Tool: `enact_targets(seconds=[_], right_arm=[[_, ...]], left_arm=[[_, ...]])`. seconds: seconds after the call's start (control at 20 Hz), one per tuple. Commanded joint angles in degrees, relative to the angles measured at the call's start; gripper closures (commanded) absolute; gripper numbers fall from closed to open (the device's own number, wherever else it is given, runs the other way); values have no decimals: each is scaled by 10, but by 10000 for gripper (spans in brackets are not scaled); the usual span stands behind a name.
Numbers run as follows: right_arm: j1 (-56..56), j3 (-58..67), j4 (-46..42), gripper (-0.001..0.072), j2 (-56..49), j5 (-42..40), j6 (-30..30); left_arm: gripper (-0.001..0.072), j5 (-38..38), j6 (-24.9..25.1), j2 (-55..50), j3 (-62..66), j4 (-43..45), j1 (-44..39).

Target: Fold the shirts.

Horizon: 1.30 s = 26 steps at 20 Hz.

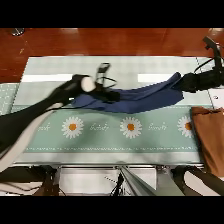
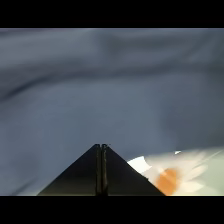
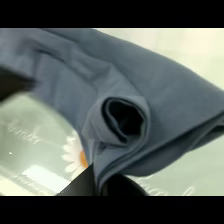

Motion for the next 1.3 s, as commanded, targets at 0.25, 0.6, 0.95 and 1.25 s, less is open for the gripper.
enact_targets(seconds=[0.25,0.6,0.95,1.25], right_arm=[[84,-42,9,695,111,-34,39],[84,-42,26,696,111,-54,58],[215,3,74,695,41,-130,70],[360,126,84,695,-162,-233,90]], left_arm=[[690,-32,11,-176,171,-195,-142],[690,-133,28,-106,171,-202,12],[690,-274,15,126,86,3,281],[689,-195,36,553,-223,63,424]])
